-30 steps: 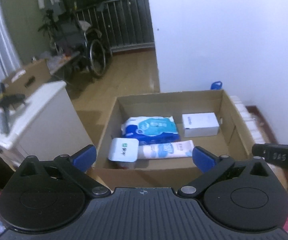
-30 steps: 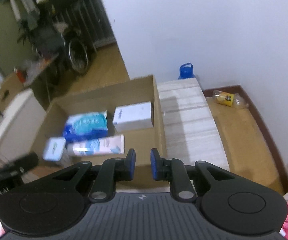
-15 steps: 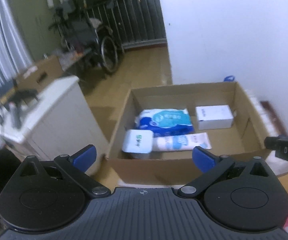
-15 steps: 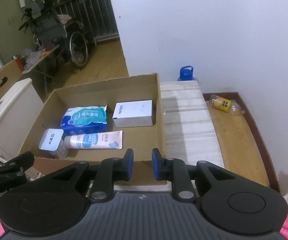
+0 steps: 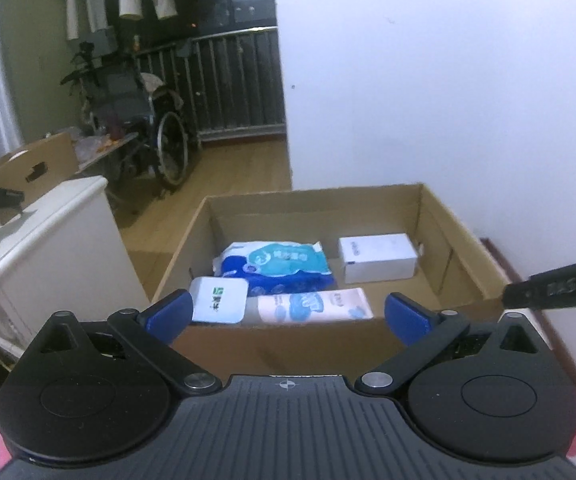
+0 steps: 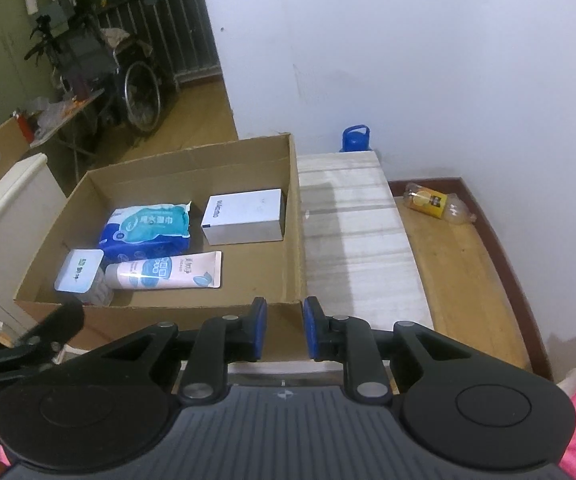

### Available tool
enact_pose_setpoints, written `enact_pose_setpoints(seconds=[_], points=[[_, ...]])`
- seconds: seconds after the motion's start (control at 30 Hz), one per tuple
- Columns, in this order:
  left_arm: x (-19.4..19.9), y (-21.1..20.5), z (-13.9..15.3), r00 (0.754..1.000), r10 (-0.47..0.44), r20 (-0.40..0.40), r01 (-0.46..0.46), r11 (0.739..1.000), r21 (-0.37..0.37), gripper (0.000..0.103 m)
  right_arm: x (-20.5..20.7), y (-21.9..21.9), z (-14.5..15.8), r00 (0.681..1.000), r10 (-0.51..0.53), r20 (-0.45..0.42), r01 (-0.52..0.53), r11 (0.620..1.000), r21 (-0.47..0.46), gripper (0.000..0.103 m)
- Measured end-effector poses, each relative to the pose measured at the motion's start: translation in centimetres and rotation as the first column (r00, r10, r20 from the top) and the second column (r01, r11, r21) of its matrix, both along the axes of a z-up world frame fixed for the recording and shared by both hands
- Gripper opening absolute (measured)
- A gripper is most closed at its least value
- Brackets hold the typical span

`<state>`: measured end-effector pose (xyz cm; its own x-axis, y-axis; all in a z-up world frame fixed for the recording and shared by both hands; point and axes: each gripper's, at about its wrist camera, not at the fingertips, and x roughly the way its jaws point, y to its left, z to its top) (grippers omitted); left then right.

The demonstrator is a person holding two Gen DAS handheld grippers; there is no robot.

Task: Organize objects

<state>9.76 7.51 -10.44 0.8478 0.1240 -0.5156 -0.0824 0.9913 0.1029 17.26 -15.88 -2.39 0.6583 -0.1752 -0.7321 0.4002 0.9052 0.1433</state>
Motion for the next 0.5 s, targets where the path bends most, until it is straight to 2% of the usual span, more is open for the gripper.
enact_pose_setpoints(seconds=[0.17, 0.27, 0.5], points=[[0.3, 0.4, -1.5, 1.000, 0.018, -0.025, -0.017, 0.999, 0.027, 0.103, -0.4, -0.1, -0.8, 0.999, -0.045, 0.018, 0.045, 0.999, 0.007, 0.023], [0.3, 1.0, -1.9, 0.999, 0.013, -0.034, -0.014, 1.000, -0.007, 0.103, -0.4, -0.3, -1.1, 0.998, -0.057, 0.038, 0.056, 0.997, 0.045, 0.023], [0.2, 1.9, -2.1, 0.999, 0.019, -0.033, -0.022, 0.997, -0.070, 0.103, -0.4, 0.0, -1.7, 0.997, -0.059, 0.044, 0.057, 0.998, 0.041, 0.023]])
